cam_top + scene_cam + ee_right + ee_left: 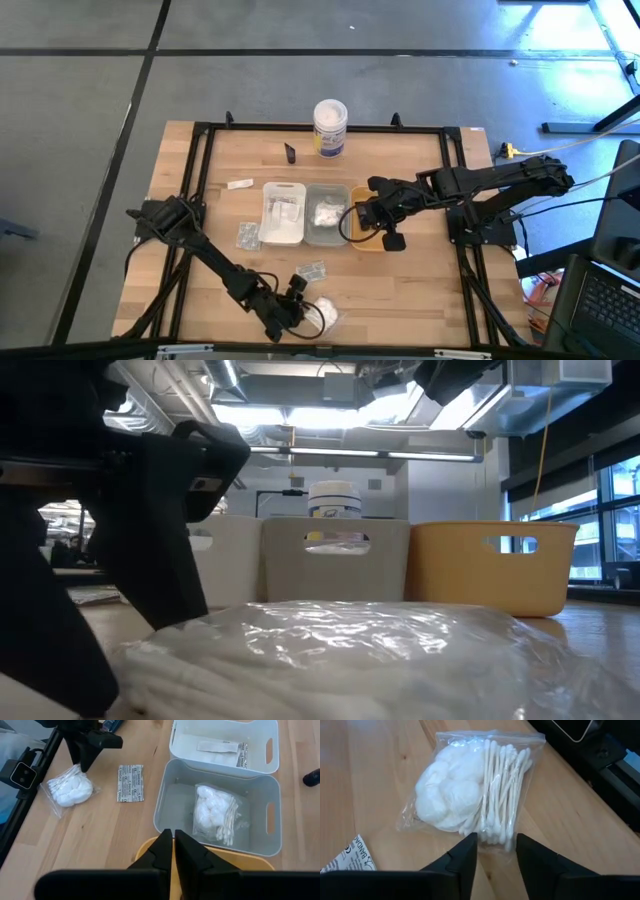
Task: Pick & Place Travel size toiletries
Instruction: Put the white cotton pack into the gray bin
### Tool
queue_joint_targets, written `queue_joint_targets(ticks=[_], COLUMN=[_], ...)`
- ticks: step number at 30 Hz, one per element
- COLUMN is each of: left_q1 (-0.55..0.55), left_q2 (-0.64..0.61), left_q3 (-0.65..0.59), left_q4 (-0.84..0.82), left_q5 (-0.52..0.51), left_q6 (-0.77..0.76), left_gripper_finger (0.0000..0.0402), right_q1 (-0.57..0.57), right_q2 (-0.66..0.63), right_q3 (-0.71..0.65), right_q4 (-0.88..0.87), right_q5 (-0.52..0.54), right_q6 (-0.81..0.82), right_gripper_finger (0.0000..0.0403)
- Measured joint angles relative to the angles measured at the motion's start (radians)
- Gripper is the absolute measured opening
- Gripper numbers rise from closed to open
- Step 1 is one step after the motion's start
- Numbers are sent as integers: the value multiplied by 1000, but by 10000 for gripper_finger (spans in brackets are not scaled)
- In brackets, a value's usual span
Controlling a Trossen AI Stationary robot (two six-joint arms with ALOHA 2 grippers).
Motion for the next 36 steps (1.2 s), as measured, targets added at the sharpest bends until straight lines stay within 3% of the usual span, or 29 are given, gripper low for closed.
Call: queue_joint_targets(ticks=[7,21,36], left_q1=[1,1,2], left_q2=[0,1,-37], left_q3=[0,-2,-6], left_q4=[-4,-6,-49], left_q5=[3,9,-2], left_q6=[1,4,4], left_gripper_finger=[80,18,7], right_q1=[0,0,0], right_q2=[0,0,0], right_q3=[0,0,0], right_q4=[0,0,0], right_q5=[0,0,0], right_q6=[0,0,1], right_gripper_finger=[22,22,22])
